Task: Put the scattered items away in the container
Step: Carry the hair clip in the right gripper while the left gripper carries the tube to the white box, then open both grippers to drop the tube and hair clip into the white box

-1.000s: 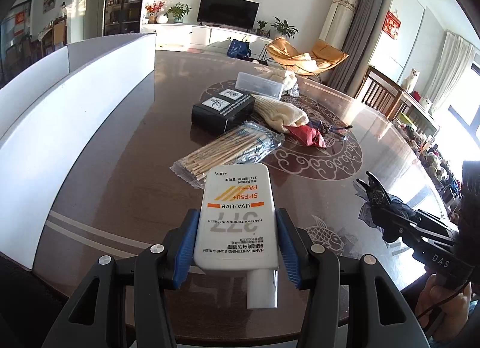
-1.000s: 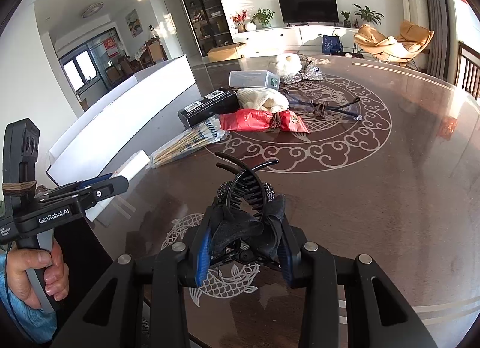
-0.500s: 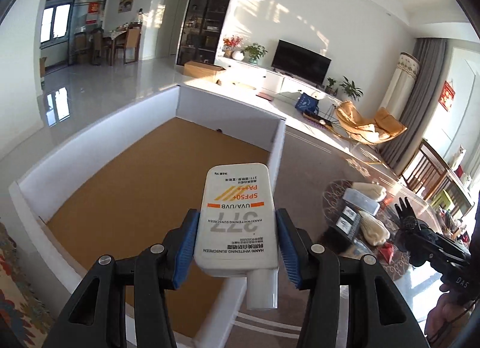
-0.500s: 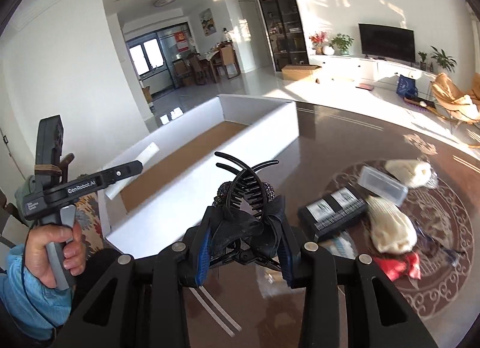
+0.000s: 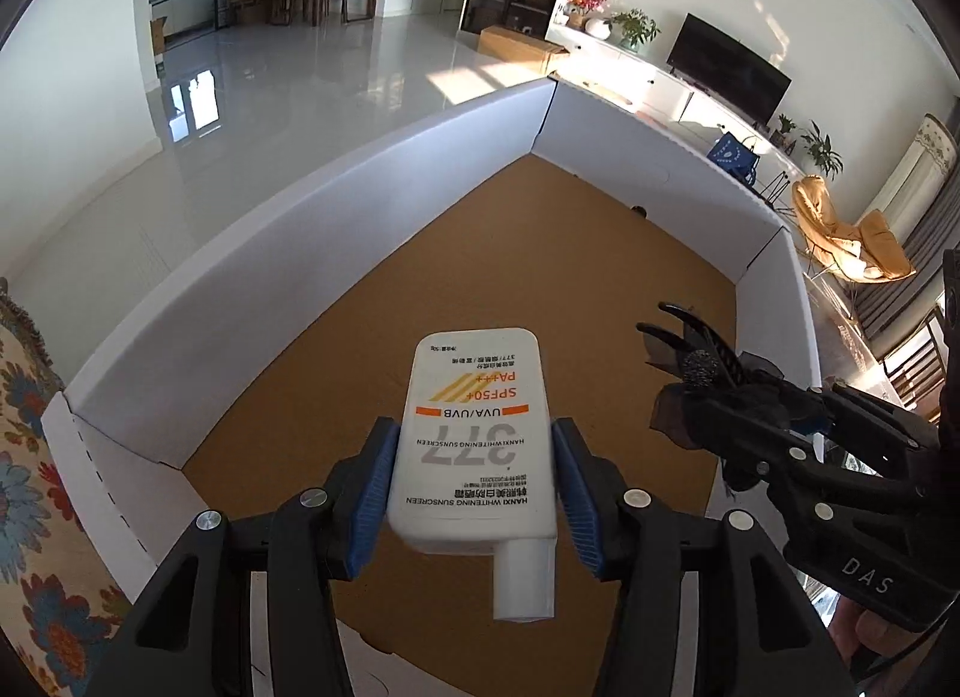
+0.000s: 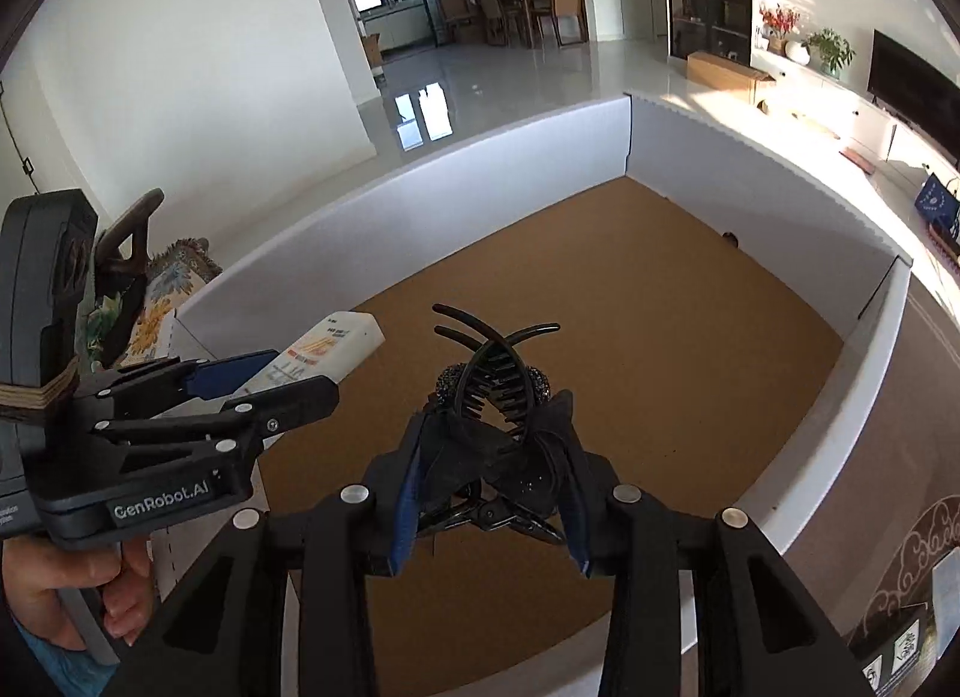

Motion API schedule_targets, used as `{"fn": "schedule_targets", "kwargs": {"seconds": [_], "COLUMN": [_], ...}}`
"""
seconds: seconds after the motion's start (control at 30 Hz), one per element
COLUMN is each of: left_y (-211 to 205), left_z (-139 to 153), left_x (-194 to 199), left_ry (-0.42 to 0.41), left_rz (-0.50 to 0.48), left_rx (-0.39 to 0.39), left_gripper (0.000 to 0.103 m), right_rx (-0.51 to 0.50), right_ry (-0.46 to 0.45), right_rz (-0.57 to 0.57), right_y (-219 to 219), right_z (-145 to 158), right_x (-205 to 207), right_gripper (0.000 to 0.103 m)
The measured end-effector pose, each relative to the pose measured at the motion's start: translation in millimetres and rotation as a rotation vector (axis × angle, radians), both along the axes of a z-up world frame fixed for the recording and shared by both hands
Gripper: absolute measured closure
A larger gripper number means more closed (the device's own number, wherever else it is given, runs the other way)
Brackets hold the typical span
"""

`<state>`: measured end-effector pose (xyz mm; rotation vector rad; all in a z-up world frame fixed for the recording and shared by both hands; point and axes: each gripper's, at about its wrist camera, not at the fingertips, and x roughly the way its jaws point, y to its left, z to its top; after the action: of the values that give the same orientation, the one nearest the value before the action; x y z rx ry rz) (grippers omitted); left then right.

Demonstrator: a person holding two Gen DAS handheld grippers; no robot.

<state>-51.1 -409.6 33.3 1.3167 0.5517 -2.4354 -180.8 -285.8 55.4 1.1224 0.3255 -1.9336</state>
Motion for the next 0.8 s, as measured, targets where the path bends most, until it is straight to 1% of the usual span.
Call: {"fn": "schedule_targets", "kwargs": {"seconds": [0.03,0.07,0.1,0.17,0.23,0.3,0.37,0.43,0.53,0.57,0.6,0.63,0.67,0.73,0.77,0.8], "left_y": [0.2,0.3,0.4,1.5,7.3,23.6,55.3,100.0,184.5,215.2,245.6,274.0,299.2,338.7,354.3,367.6], "left_z": [-3.9,-6.3,-6.1,-3.2,3.2,17.2,36.8,56.1,75.0,74.8,69.9,60.8,48.2,14.1,-4.9,-23.5], "left_x": [-1.6,-1.5,0.1,4.3,10.7,19.7,30.2,41.3,58.0,64.4,70.4,76.0,80.7,83.2,80.3,76.7], "left_ry": [-0.019,-0.028,-0.024,-0.002,0.014,0.059,0.125,0.195,0.273,0.286,0.286,0.274,0.255,0.188,0.135,0.082], "left_rz": [0.005,0.014,0.026,0.054,0.075,0.052,-0.002,-0.085,-0.275,-0.348,-0.418,-0.478,-0.524,-0.581,-0.601,-0.622], "left_rx": [-0.003,-0.008,-0.008,-0.018,-0.046,-0.066,-0.093,-0.092,-0.028,-0.002,0.022,0.046,0.072,0.112,0.110,0.085], "left_gripper": [0.043,0.034,0.033,0.023,0.023,0.023,0.023,0.023,0.023,0.020,0.017,0.008,0.005,0.005,0.005,0.005], "right_rx": [-0.001,-0.009,-0.014,-0.029,-0.047,-0.095,-0.143,-0.163,-0.151,-0.128,-0.095,-0.055,-0.010,0.071,0.108,0.137], "right_ry": [-0.009,0.002,0.022,0.037,0.046,0.079,0.122,0.177,0.305,0.333,0.345,0.342,0.323,0.260,0.233,0.219], "right_rz": [-0.004,-0.007,-0.013,-0.021,-0.044,-0.075,-0.115,-0.168,-0.309,-0.369,-0.429,-0.492,-0.553,-0.662,-0.706,-0.739], "right_y": [-2.1,-1.9,0.8,10.0,25.6,54.6,94.4,146.2,245.4,280.8,315.9,350.2,383.2,445.4,471.9,492.8], "right_z": [-3.1,-3.1,-1.8,1.1,9.0,22.8,34.1,38.1,31.8,25.6,17.4,7.7,-3.0,-22.3,-30.3,-37.5], "right_x": [-2.3,-3.0,-3.1,-4.6,-2.1,9.0,21.2,40.5,82.9,97.0,110.0,121.6,131.8,146.0,151.4,156.5], "right_gripper": [0.031,0.027,0.027,0.027,0.027,0.027,0.027,0.027,0.027,0.027,0.027,0.027,0.027,0.027,0.027,0.027]}}
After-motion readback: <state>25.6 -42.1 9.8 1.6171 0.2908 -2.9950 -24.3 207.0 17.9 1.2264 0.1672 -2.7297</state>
